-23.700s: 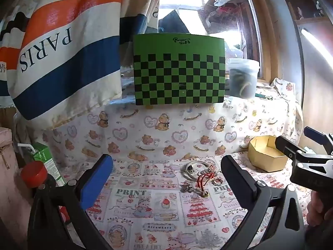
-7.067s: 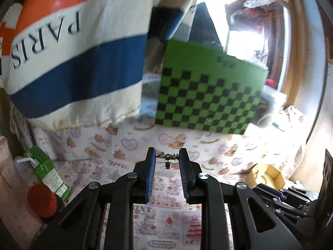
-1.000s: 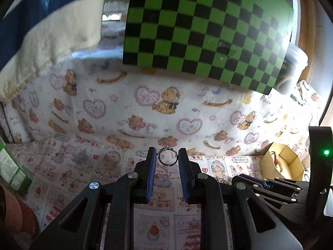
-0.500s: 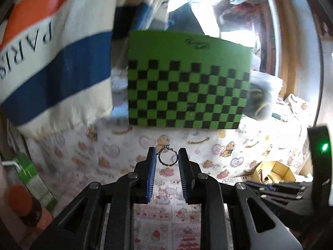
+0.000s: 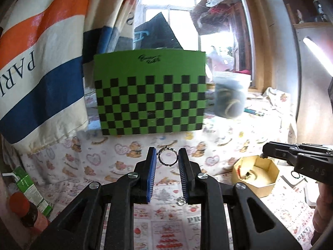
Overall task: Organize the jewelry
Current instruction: 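Lift the silver ring with the left tool while the right grasps a small dark charm, then carry the ring and charm over the gold box and open both tools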
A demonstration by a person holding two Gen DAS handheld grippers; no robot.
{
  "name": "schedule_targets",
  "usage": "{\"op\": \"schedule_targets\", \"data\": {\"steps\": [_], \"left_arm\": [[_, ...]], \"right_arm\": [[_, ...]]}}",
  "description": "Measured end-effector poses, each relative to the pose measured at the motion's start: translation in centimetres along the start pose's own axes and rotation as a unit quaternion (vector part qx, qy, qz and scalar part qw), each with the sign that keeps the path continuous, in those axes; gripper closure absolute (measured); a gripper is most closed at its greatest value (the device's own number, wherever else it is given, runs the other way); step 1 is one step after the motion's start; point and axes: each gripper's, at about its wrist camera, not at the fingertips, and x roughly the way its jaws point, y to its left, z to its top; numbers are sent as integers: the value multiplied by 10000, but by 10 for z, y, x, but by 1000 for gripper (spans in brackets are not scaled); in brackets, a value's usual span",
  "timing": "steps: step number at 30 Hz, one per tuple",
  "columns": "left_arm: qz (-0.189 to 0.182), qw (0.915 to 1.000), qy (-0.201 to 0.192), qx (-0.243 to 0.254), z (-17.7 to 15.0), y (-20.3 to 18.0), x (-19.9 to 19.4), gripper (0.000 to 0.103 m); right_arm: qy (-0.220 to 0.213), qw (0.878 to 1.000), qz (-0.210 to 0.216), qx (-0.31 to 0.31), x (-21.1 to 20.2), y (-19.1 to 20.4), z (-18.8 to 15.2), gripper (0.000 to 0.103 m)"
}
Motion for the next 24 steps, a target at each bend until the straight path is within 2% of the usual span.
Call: {"op": "schedule_targets", "data": {"steps": [5, 8, 11, 14, 16, 18, 20, 24], "left_arm": [[-320, 9995, 26, 60, 13, -14, -18, 83], [-333, 9993, -45, 147, 23, -23, -29, 83], [-456, 9988, 175, 86, 30, -31, -24, 83], [-555, 9971, 526, 1, 30, -38, -10, 83], [-611, 9960, 652, -31, 25, -41, -6, 83], [-537, 9960, 708, 103, 15, -44, -3, 83], [-478, 9958, 763, 150, 6, -43, 1, 83], [-575, 9920, 1110, -166, -8, -31, 17, 83]], "right_arm": [[23, 9998, -100, 181, -2, -16, -9, 98], [-74, 9994, -58, 327, -4, -23, -5, 98], [-31, 9993, -122, 350, -9, -30, -4, 98], [749, 9949, -468, 489, 3, -41, -7, 97], [994, 9910, -416, 793, 3, -51, -14, 96], [1155, 9896, -543, 659, 5, -50, -25, 89], [1358, 9868, -700, 537, 14, -48, -36, 86], [1928, 9764, -639, 736, 40, -52, -52, 86]]}}
